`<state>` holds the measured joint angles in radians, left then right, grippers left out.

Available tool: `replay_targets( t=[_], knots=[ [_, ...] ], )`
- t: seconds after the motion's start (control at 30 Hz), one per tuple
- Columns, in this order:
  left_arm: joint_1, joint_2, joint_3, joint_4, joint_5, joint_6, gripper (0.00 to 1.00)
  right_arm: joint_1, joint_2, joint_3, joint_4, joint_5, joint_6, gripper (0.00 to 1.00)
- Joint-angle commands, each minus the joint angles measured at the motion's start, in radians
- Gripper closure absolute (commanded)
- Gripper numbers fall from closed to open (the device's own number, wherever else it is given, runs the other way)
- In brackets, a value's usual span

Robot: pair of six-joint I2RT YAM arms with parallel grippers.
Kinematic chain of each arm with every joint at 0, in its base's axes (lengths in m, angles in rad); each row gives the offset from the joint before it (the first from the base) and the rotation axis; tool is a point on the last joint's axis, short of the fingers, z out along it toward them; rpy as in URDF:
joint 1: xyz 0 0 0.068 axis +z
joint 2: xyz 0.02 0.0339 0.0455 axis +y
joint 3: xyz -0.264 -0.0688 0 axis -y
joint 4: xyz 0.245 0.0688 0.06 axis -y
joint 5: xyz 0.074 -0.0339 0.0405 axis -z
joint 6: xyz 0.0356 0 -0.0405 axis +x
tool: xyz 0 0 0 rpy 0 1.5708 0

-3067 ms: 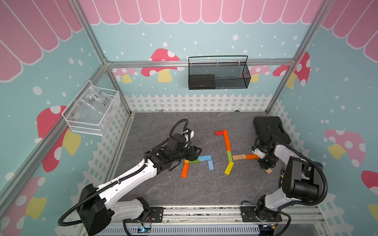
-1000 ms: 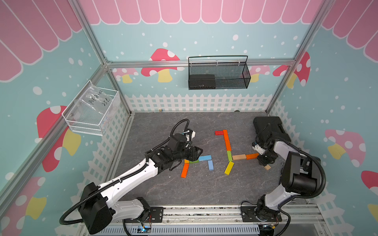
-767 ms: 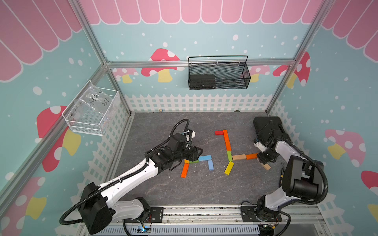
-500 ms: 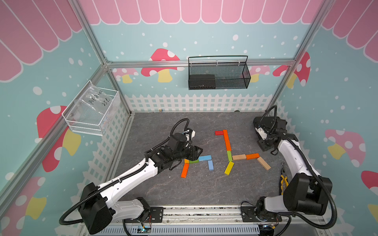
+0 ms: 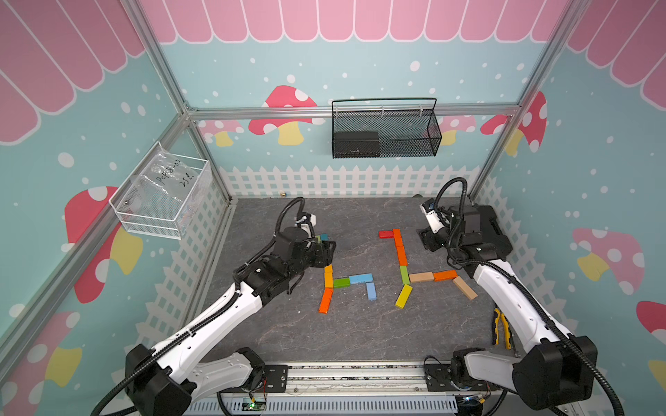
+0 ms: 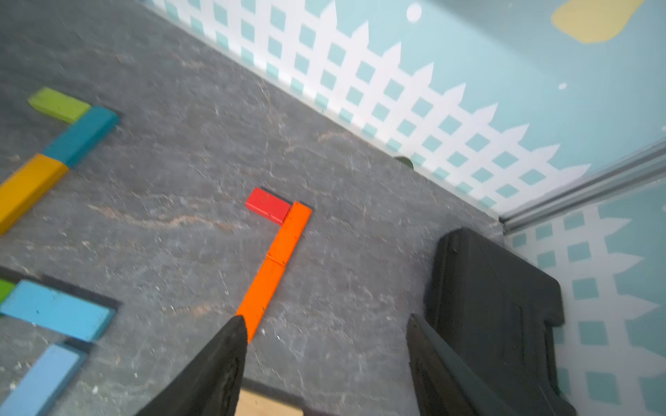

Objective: Assemble a giraffe with building blocks
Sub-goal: Assemble the building block at the center of the board, then reset both arms

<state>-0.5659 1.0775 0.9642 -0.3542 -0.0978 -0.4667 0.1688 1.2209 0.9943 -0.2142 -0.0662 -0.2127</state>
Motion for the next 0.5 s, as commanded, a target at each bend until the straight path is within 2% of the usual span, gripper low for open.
replay_targets(
  t=[0.0, 0.1, 0.2, 0.27, 0.33, 0.37, 0.47],
  knots=[
    [0.099, -0.095, -0.097, 0.060, -0.140, -0.062, 0.29, 0.004, -0.055, -0.121, 0.270, 0.012, 0.053, 0.25],
    [0.193, -0.171, -0.217, 0.168, -0.198, -0.054, 0.26, 0.004, -0.119, -0.285, 0.475, 0.086, 0.058, 0.19],
    [0.216, -0.230, -0.333, 0.276, -0.347, -0.030, 0.20, 0.003, -0.150, -0.407, 0.616, 0.164, 0.051, 0.11],
    [0.216, -0.259, -0.399, 0.343, -0.440, -0.007, 0.16, 0.002, -0.158, -0.474, 0.709, 0.206, 0.047, 0.01],
    [0.216, -0.277, -0.463, 0.430, -0.516, 0.015, 0.11, 0.000, -0.151, -0.531, 0.797, 0.228, 0.047, 0.00],
    [0.217, -0.278, -0.492, 0.463, -0.558, 0.021, 0.02, 0.000, -0.138, -0.550, 0.826, 0.229, 0.042, 0.00],
    [0.217, -0.267, -0.535, 0.524, -0.642, 0.041, 0.01, 0.000, -0.081, -0.577, 0.878, 0.237, 0.062, 0.00]
  ],
)
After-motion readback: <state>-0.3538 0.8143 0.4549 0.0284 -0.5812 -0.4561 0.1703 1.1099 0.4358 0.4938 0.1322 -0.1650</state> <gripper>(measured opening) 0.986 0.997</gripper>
